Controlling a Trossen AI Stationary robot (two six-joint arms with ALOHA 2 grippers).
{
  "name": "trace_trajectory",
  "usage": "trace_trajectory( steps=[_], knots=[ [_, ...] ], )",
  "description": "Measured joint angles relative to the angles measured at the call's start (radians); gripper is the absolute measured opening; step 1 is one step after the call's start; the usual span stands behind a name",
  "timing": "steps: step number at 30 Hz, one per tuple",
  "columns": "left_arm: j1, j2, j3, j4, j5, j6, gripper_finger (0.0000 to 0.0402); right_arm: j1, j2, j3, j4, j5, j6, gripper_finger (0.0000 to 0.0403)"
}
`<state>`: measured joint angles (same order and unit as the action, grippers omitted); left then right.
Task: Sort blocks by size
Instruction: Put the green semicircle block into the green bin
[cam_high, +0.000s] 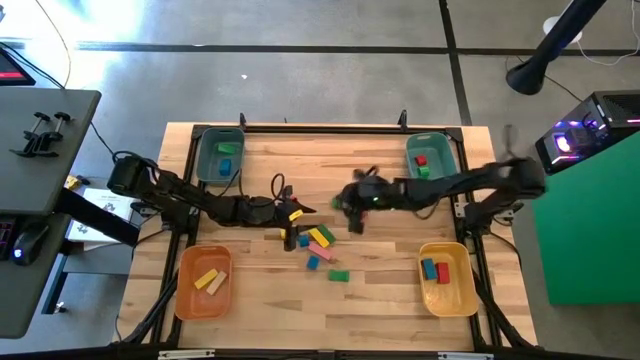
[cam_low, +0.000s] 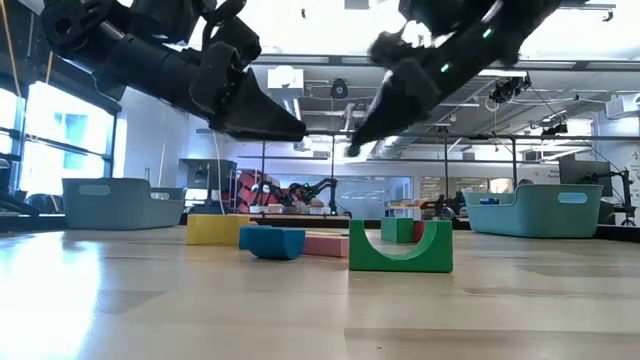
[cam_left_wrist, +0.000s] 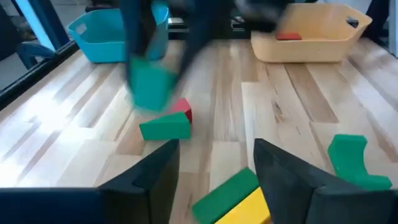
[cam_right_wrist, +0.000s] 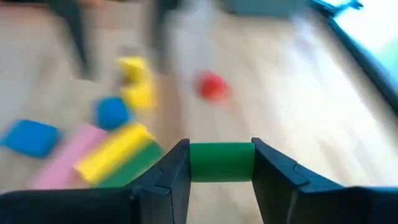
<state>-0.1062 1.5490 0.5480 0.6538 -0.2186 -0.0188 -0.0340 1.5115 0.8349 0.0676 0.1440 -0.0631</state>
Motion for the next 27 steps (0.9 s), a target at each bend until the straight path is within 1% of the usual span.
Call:
trace_trajectory(
  steps=[1,2,4,6,8,10,12,14,17,20,22,27],
  knots=[
    [0.000,0.000,0.000,0.004,0.000,-0.008,0.0197,-0.012,-0.048,0.004,-0.100,0.060,0.046,0.0128],
    [0.001,0.000,0.000,0.009,-0.001,-0.019,0.0199,-0.033,-0.092,0.018,-0.233,0.095,0.109,0.0128],
    [0.001,0.000,0.000,0.033,-0.001,-0.023,0.0201,-0.106,-0.166,0.052,-0.517,0.135,0.234,0.0128],
    [0.001,0.000,0.000,0.061,-0.002,-0.006,0.0201,-0.204,-0.218,0.083,-0.746,0.147,0.312,0.0128],
    [0.001,0.000,0.000,0.084,-0.002,0.026,0.0200,-0.311,-0.250,0.111,-0.887,0.139,0.333,0.0128],
    [0.001,0.000,0.000,0.108,-0.004,0.049,0.0200,-0.428,-0.249,0.118,-0.990,0.107,0.314,0.0128],
    [0.001,0.000,0.000,0.115,-0.004,0.056,0.0200,-0.536,-0.226,0.115,-1.042,0.069,0.268,0.0128],
    [0.002,0.000,0.000,0.107,-0.004,0.057,0.0200,-0.619,-0.190,0.116,-1.062,0.050,0.218,0.0128],
    [0.005,0.000,0.000,0.102,-0.004,0.057,0.0200,-0.699,-0.097,0.116,-1.076,0.039,0.141,0.0128],
    [0.014,0.000,0.000,0.099,-0.004,0.057,0.0200,-0.745,-0.001,0.120,-1.109,0.040,0.088,0.0128],
    [0.019,0.000,0.000,0.099,-0.004,0.057,0.0200,-0.763,0.060,0.128,-1.128,0.039,0.083,0.0128],
    [0.032,0.000,0.000,0.097,-0.004,0.057,0.0200,-0.792,0.150,0.139,-1.128,0.050,0.045,0.0128]
  ],
)
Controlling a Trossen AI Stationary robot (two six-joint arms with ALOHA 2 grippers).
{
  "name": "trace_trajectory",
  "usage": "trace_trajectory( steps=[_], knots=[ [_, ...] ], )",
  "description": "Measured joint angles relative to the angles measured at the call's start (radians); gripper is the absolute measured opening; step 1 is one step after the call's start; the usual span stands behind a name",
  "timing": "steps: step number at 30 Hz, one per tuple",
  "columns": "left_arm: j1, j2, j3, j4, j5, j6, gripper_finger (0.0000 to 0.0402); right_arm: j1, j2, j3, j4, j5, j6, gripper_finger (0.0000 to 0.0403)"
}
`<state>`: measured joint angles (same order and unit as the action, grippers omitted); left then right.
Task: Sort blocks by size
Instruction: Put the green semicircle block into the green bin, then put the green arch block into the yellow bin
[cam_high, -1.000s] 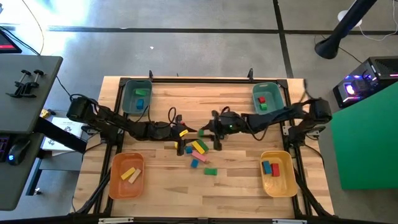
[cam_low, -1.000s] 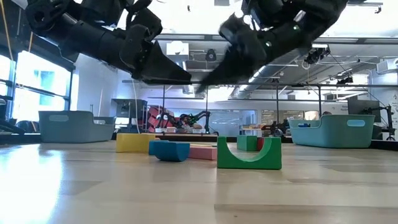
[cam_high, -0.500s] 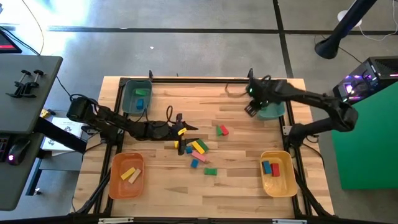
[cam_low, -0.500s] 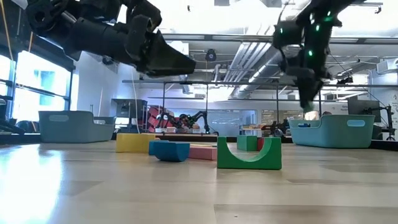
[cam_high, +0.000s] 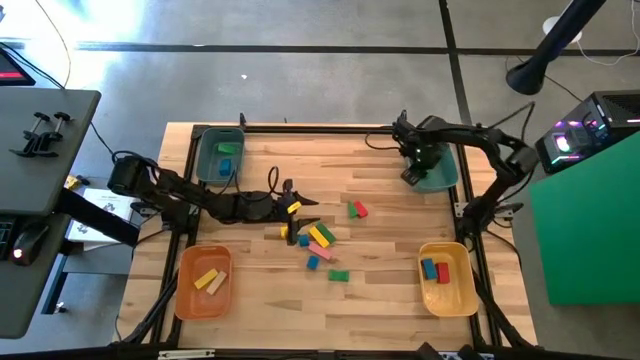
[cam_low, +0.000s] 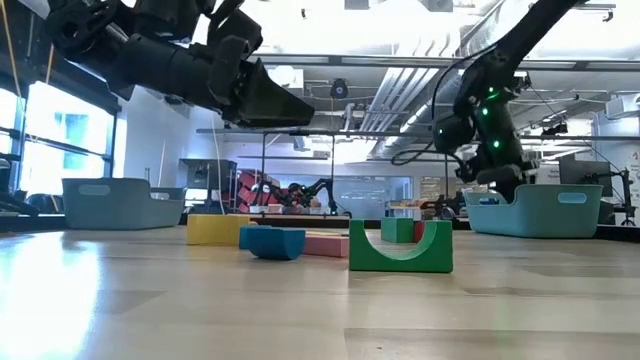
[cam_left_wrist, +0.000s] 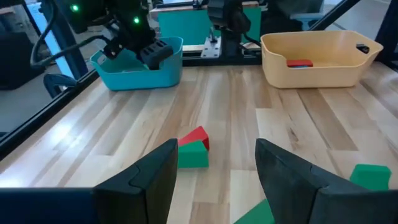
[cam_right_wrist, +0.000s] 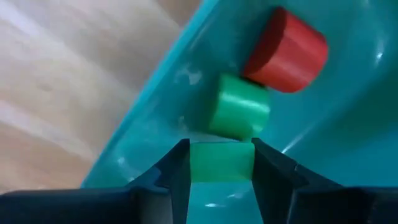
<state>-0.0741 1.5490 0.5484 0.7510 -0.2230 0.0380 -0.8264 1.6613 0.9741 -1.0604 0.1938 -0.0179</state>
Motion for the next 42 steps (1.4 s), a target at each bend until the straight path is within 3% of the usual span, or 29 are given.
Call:
trace_trajectory(
  steps=[3,12,18,24,28,33,38,42],
  knots=[
    [0.002,0.000,0.000,-0.001,0.000,-0.002,0.0200,-0.012,0.022,0.001,0.003,0.050,-0.002,0.0135],
    [0.002,0.000,-0.001,-0.022,0.004,-0.037,0.0200,-0.032,0.030,0.001,0.014,0.070,-0.039,0.0235],
    [0.002,0.000,-0.001,-0.035,0.004,-0.061,0.0200,-0.031,-0.023,0.008,0.015,0.194,-0.030,0.0241],
    [0.002,0.000,-0.001,-0.035,0.003,-0.071,0.0200,0.002,-0.225,0.019,-0.011,0.218,0.041,0.0236],
    [0.002,0.000,-0.001,-0.035,-0.005,-0.096,0.0200,0.106,-0.404,0.006,-0.013,0.218,0.069,0.0236],
    [0.002,0.000,-0.001,-0.029,-0.008,-0.097,0.0200,0.339,-0.568,0.005,0.034,0.216,0.130,0.0236],
    [0.001,0.000,-0.001,-0.019,-0.008,-0.108,0.0200,0.606,-0.615,0.001,0.186,0.214,0.173,0.0236],
    [0.000,0.000,-0.001,-0.020,-0.008,-0.132,0.0200,0.760,-0.610,-0.079,0.436,0.213,0.135,0.0236]
  ],
)
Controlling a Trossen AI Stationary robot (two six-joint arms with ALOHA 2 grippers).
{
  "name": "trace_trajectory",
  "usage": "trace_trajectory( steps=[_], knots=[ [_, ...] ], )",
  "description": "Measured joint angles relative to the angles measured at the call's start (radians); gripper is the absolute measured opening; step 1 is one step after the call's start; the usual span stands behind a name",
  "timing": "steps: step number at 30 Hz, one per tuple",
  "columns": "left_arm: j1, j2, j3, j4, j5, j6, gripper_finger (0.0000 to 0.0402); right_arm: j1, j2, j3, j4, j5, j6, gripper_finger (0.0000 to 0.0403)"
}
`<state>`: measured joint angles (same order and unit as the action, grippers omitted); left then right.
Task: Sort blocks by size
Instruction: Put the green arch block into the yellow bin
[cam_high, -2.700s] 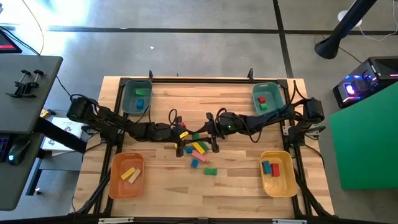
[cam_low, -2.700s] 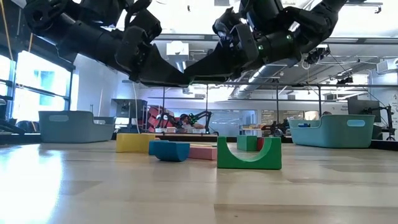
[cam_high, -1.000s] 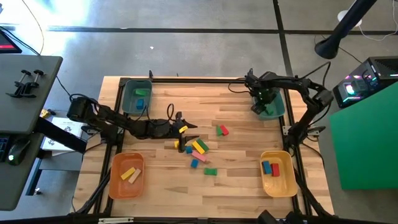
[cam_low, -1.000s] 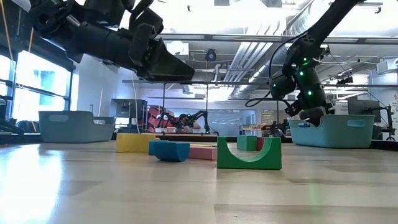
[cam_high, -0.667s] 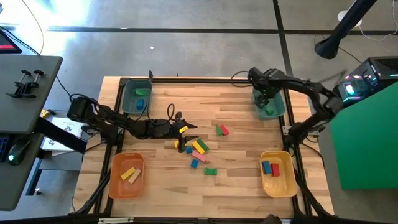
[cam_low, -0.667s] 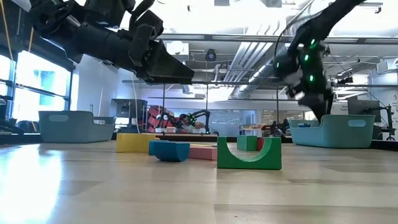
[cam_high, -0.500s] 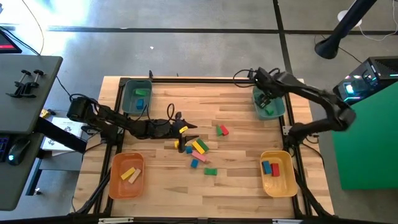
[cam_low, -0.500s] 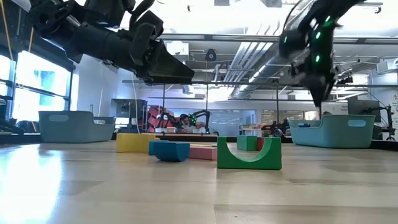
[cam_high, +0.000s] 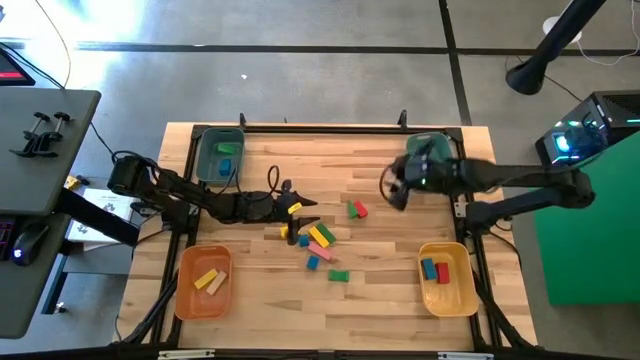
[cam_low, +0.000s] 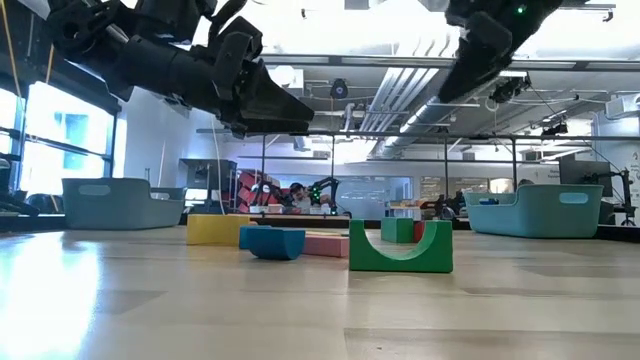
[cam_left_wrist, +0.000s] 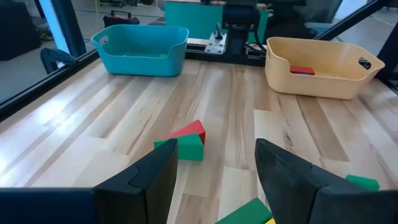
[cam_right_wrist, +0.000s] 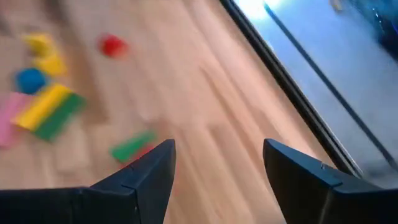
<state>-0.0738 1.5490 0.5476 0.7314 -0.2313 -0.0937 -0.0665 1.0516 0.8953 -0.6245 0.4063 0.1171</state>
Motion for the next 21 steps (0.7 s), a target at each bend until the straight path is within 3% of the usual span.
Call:
trace_trajectory(
  steps=[3,8,11,15,21],
  knots=[
    [-0.002,0.000,0.000,-0.001,0.000,0.000,0.0200,0.063,0.016,-0.117,0.240,-0.069,-0.039,0.0236],
    [-0.003,0.000,0.000,-0.007,0.000,0.017,0.0200,0.099,0.083,-0.344,0.687,-0.332,-0.043,0.0236],
    [-0.001,0.000,0.000,-0.002,0.000,0.017,0.0200,0.116,0.151,-0.439,0.882,-0.437,-0.016,0.0236],
    [0.000,0.000,0.000,0.007,-0.012,0.019,0.0200,0.163,0.259,-0.489,1.015,-0.513,-0.036,0.0236],
    [-0.114,0.001,0.024,-0.023,-0.209,0.113,0.0200,0.232,0.452,-0.480,1.155,-0.532,-0.024,0.0236]
  ],
)
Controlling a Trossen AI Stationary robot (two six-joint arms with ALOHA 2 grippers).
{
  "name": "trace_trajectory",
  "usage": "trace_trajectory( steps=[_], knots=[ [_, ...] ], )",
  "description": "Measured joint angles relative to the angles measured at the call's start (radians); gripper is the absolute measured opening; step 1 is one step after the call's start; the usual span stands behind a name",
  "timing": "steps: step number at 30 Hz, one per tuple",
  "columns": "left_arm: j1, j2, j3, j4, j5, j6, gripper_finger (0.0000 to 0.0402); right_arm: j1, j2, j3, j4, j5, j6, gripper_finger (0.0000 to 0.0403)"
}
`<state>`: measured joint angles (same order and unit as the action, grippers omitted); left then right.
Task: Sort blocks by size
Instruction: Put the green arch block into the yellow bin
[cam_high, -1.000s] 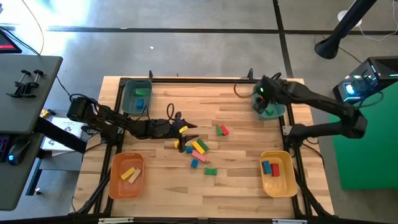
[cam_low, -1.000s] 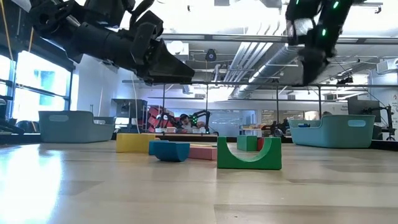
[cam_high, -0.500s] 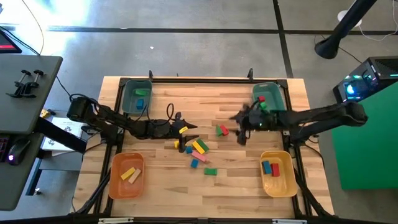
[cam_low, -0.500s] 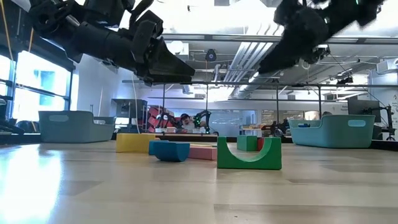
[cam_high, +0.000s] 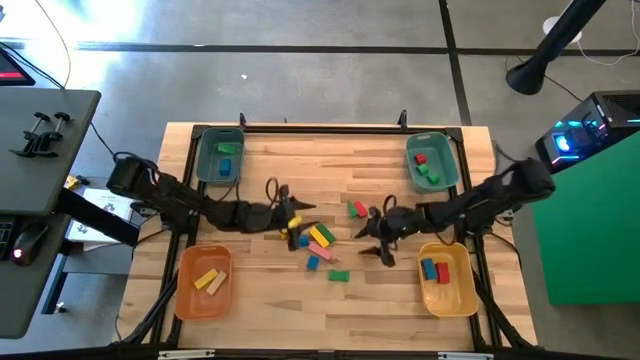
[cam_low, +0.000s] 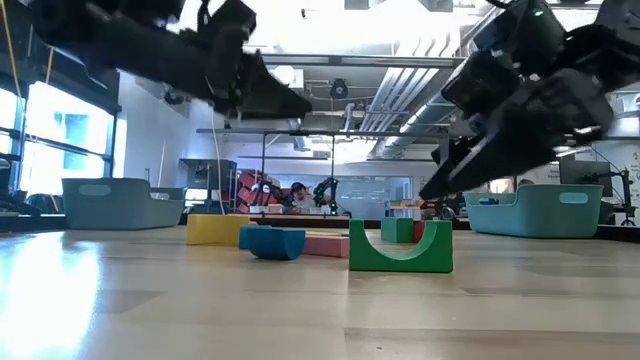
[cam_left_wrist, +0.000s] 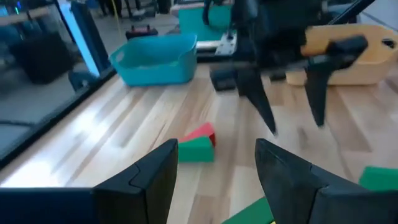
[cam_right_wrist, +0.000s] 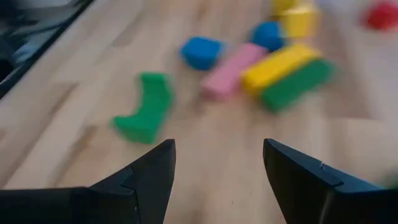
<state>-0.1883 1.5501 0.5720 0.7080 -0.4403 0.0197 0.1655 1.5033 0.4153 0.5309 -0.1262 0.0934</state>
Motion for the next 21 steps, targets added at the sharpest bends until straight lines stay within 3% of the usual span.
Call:
trace_trajectory(
  steps=[4,12,21],
  knots=[
    [-0.073,0.000,0.032,-0.013,-0.051,0.015,0.0200,0.077,0.099,0.042,0.051,-0.002,-0.075,0.0236],
    [-0.195,0.002,0.068,-0.015,-0.160,-0.114,0.0200,0.186,0.249,0.182,0.047,0.119,-0.094,0.0236],
    [-0.337,0.057,0.101,-0.014,-0.395,-0.268,0.0200,0.282,0.358,0.277,0.034,0.195,-0.034,0.0236]
  ],
)
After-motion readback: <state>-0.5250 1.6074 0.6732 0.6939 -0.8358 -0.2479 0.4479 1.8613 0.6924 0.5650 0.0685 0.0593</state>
